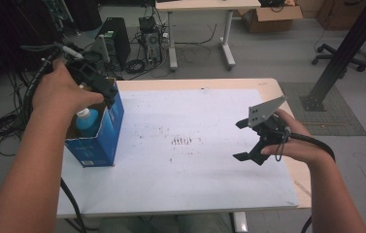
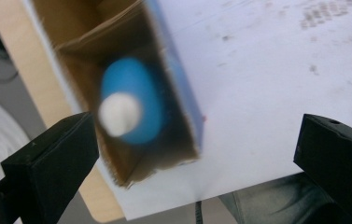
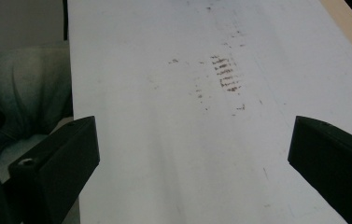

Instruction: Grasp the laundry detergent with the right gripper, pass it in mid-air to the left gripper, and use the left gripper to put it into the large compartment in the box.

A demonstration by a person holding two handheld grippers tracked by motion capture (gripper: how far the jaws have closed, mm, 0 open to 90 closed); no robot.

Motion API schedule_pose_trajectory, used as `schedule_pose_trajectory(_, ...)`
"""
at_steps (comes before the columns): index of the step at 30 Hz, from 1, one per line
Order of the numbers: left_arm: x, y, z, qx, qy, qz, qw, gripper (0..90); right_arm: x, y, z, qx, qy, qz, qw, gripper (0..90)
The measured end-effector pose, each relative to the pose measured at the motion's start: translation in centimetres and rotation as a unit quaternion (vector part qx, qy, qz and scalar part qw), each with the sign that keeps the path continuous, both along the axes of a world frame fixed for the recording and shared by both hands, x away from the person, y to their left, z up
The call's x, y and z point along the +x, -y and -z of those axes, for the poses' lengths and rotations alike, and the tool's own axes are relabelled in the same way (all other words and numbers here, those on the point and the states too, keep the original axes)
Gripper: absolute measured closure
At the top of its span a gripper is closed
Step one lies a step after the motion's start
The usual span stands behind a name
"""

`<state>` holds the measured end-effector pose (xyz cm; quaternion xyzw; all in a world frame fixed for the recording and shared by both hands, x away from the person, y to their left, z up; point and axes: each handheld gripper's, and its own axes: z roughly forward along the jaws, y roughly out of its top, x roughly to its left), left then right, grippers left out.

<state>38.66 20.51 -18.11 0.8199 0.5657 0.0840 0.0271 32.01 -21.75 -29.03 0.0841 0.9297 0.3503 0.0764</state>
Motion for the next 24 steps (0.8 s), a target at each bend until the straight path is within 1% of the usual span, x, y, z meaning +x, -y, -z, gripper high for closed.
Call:
schedule_pose_trajectory(1,-0.2,0.7,-0.3,0.001,0.002,0.019,0.9998,0.2,0.1,0.0,-0.4,-0.007,0.001,0.0,1.0,2.2)
schedule_pose_trajectory(3,-0.3,1.6,-0.7,-0.001,0.001,0.044,0.999,0.2,0.4,0.1,-1.1,-0.023,0.003,0.002,0.9997,2.2)
schedule_pose_trajectory(4,-0.5,2.1,-0.8,0.002,0.001,0.06,0.9982,0.2,0.5,0.1,-1.4,-0.027,0.002,0.003,0.9996,2.2)
schedule_pose_trajectory(6,-0.6,3.1,-1.0,-0.001,-0.005,0.09,0.9959,0.2,0.7,0.1,-1.9,-0.039,0.002,0.004,0.9992,2.2)
schedule_pose_trajectory(8,-0.8,4.0,-1.1,0.009,-0.007,0.112,0.9937,0.2,0.9,0.0,-2.2,-0.051,-0.001,0.003,0.9987,2.3)
schedule_pose_trajectory(9,-0.9,4.4,-1.1,0.013,-0.007,0.123,0.9923,0.2,1.0,0.0,-2.3,-0.061,-0.002,0.004,0.9981,2.4)
schedule_pose_trajectory(10,-1.1,4.9,-1.2,0.01,-0.005,0.139,0.9902,0.2,1.0,-0.1,-2.4,-0.068,-0.001,0.004,0.9977,2.5)
schedule_pose_trajectory(11,-1.2,5.2,-1.2,0.007,-0.006,0.151,0.9885,0.2,1.1,-0.2,-2.5,-0.08,-0.002,0.004,0.9968,2.6)
schedule_pose_trajectory(12,-1.3,5.7,-1.2,0.004,-0.008,0.167,0.9859,0.2,1.2,-0.3,-2.5,-0.087,-0.002,0.003,0.9962,2.7)
schedule_pose_trajectory(13,-1.4,6.0,-1.1,0.006,-0.011,0.181,0.9835,0.2,1.3,-0.4,-2.6,-0.098,-0.006,0.004,0.9952,2.8)
schedule_pose_trajectory(15,-1.7,6.8,-1.0,0.003,-0.02,0.208,0.9779,0.2,1.3,-0.6,-2.7,-0.108,-0.008,0.002,0.9941,2.9)
schedule_pose_trajectory(17,-2.0,7.5,-0.7,0.005,-0.028,0.231,0.9725,0.2,1.4,-0.9,-2.8,-0.117,-0.009,-0.001,0.9931,3.0)
schedule_pose_trajectory(18,-2.2,8.0,-0.6,0.009,-0.029,0.247,0.9685,0.2,1.4,-1.0,-2.9,-0.12,-0.01,-0.002,0.9928,3.0)
schedule_pose_trajectory(20,-2.3,8.6,-0.5,0.009,-0.032,0.263,0.9643,0.2,1.4,-1.2,-3.1,-0.126,-0.01,-0.005,0.9919,3.0)
schedule_pose_trajectory(22,-2.6,9.3,-0.3,0.02,-0.025,0.287,0.9574,0.2,1.5,-1.5,-3.2,-0.138,-0.01,-0.008,0.9904,3.1)
schedule_pose_trajectory(23,-2.6,9.5,-0.3,0.02,-0.025,0.291,0.9563,0.2,1.5,-1.6,-3.3,-0.14,-0.011,-0.008,0.99,3.1)
schedule_pose_trajectory(24,-2.7,9.8,-0.2,0.021,-0.027,0.298,0.954,0.2,1.5,-1.7,-3.4,-0.143,-0.011,-0.009,0.9897,3.2)
